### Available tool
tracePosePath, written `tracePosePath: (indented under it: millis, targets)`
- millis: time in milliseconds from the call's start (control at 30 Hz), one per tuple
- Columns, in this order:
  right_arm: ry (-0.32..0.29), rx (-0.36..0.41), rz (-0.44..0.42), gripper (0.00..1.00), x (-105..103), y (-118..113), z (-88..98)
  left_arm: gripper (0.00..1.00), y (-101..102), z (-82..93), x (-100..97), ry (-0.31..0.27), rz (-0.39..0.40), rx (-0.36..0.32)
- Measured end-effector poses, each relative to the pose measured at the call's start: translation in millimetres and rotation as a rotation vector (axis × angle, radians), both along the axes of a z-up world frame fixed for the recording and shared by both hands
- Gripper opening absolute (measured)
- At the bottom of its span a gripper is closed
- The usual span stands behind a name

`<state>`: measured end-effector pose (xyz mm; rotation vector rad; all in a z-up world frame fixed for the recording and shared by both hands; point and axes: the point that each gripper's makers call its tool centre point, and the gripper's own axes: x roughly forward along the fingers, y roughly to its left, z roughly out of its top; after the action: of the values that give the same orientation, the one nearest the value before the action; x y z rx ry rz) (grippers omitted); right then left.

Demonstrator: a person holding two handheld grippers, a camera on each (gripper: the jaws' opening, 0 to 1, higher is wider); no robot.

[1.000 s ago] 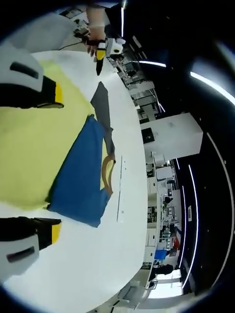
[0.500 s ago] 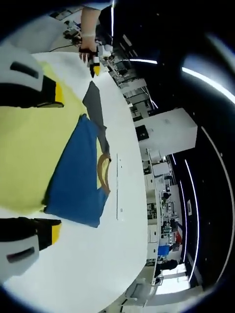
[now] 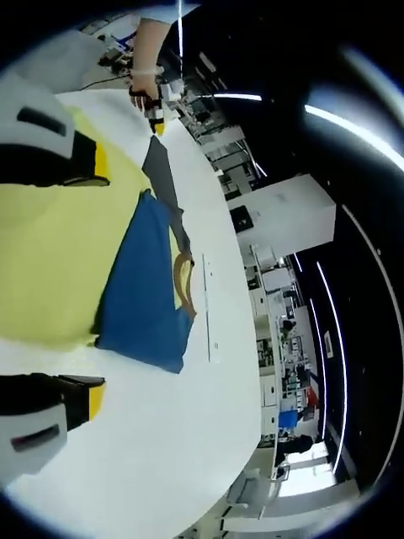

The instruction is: Fold the garment on the visible template until the final outline fits inside the template.

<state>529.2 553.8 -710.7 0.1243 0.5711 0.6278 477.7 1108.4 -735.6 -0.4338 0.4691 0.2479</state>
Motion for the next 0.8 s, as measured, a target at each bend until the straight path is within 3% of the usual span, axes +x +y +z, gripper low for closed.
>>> tracePosePath:
  millis: [67, 167, 533, 600, 800]
  targets:
    - [0.004, 0.0, -0.002, 0.93, -3, 0, -0.9, 0.36, 0, -3.4, -1.0, 0.008, 0.013, -0.025]
    - [0.008, -0.001, 0.002, 0.93, -6, 1, -1.2, 0.35, 2, -8.6, -3.4, 0.034, 0.006, -0.005]
    - [0.018, -0.019, 0.018, 0.93, -18, 1, -10.9, 0.18, 10, -13.8, 0.0, 0.016, 0.044, -0.053]
    - [0.025, -0.023, 0.02, 0.93, -19, 1, -13.5, 0.16, 12, -14.1, 0.7, -0.001, 0.083, -0.102]
    - [0.026, -0.034, 0.029, 0.93, -19, -2, -17.1, 0.06, 31, -22.0, 5.2, -0.008, 0.11, -0.1]
